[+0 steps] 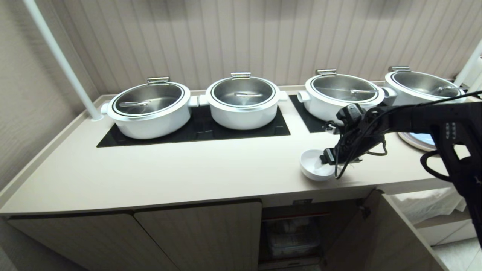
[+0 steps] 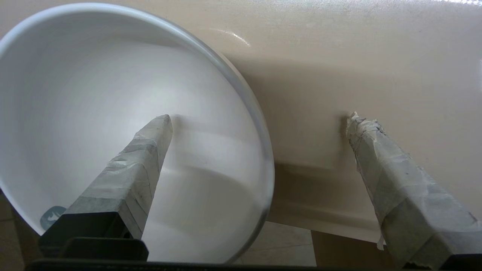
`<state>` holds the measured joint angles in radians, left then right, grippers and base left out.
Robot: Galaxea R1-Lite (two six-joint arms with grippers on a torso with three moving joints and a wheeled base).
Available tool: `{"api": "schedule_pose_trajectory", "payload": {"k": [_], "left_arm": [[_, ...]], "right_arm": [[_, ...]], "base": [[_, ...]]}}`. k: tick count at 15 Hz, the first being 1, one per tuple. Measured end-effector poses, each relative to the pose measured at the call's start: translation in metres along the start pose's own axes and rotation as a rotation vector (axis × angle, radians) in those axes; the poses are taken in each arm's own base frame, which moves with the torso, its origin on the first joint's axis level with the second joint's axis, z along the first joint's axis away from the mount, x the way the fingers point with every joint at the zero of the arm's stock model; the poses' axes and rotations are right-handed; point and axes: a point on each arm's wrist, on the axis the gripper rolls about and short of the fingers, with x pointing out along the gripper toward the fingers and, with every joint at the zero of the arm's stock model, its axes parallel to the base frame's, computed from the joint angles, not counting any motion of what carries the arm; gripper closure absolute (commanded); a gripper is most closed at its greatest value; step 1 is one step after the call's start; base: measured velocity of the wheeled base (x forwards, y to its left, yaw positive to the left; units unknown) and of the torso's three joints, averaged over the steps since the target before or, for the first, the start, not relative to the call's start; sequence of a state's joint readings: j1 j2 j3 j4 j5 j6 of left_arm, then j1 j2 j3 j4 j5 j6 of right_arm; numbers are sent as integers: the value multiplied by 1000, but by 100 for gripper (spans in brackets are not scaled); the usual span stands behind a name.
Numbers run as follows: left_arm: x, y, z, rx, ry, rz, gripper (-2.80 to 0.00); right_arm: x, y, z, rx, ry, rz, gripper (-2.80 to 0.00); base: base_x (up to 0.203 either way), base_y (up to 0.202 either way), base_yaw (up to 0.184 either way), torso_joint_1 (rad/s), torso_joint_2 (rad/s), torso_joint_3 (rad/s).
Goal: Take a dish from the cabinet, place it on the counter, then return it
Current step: Pick up the bowl from the table
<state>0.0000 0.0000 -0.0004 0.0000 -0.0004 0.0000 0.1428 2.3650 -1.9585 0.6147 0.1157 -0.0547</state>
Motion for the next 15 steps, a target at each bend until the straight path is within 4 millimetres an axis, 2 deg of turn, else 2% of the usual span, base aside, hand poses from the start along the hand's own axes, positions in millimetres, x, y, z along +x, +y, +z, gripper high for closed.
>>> {"api": "schedule_pose_trajectory", "payload": {"k": [10, 11, 15], "left_arm": [[0, 0, 0, 0, 0, 0, 0], [0, 0, 0, 0, 0, 0, 0], [0, 0, 0, 0, 0, 0, 0]], "right_arm": [[2, 1, -1, -1, 5, 0, -280], [2, 1, -1, -2, 5, 0, 0], [2, 1, 0, -2, 4, 1, 0]], "base": [[0, 0, 0, 0, 0, 0], [0, 0, 0, 0, 0, 0], [0, 0, 0, 0, 0, 0]]}}
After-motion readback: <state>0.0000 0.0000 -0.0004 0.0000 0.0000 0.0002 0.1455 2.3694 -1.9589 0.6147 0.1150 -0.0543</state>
